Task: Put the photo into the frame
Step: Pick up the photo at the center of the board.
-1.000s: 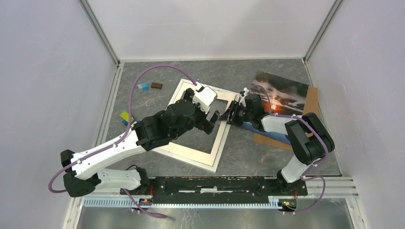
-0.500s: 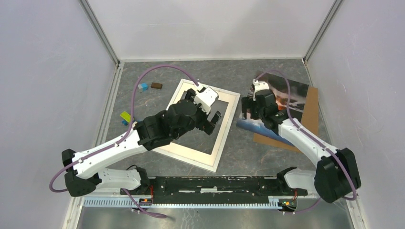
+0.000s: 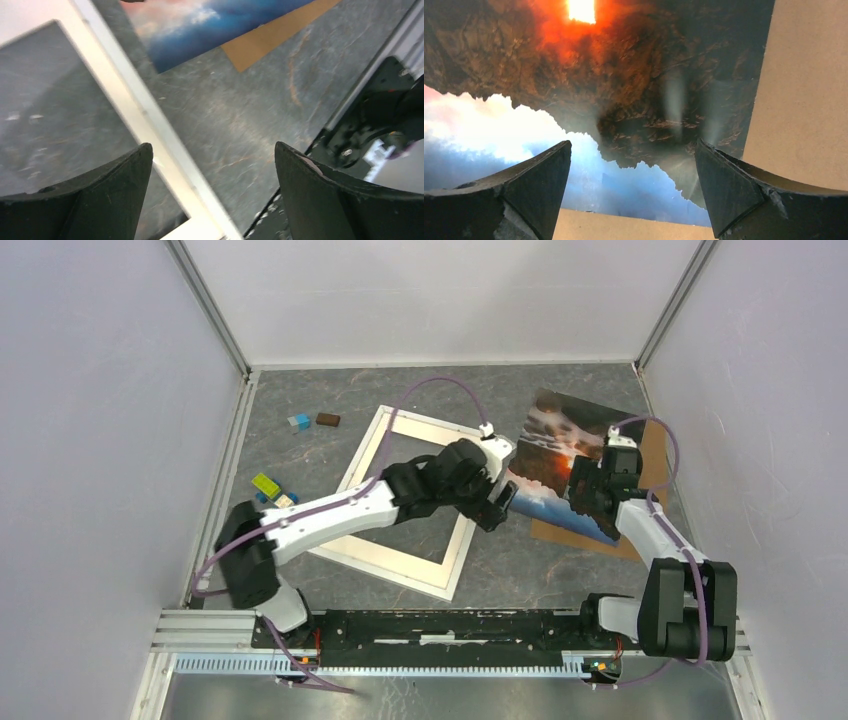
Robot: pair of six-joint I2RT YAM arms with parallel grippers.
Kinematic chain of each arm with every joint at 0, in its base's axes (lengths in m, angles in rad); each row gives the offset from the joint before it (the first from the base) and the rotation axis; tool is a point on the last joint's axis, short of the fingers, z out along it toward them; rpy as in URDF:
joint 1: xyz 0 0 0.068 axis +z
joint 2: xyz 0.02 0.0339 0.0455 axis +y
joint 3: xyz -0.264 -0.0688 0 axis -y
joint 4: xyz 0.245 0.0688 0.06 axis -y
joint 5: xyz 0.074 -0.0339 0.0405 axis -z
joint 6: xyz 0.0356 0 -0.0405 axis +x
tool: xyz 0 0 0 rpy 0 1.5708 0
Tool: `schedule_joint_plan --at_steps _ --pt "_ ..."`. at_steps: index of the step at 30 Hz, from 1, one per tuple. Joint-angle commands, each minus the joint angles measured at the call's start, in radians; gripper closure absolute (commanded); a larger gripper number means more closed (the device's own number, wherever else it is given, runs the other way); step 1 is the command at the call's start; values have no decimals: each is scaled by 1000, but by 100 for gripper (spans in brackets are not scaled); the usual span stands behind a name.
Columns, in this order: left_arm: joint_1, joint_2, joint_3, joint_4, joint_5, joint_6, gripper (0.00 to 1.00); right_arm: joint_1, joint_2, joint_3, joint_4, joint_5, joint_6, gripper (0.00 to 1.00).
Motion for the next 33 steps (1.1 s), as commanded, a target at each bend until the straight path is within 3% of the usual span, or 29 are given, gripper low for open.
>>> schedule_joint_plan --at_steps 1,8,14,20,25,33 --pt "23 166 160 64 175 -251 5 -81 -10 -20 114 -109 26 2" --pt "38 427 323 68 111 -569 6 -215 7 -122 252 -251 101 3" --pt "33 448 194 275 48 -889 6 -236 14 -206 347 -260 139 4" --pt "20 444 41 472 -129 -1174 6 -250 62 -236 401 -304 164 5" --pt "-20 466 10 548 -317 -1218 8 -253 80 -242 414 -334 170 6" --pt "-43 491 -77 630 -417 -1360 13 -254 67 -254 433 -350 175 6"
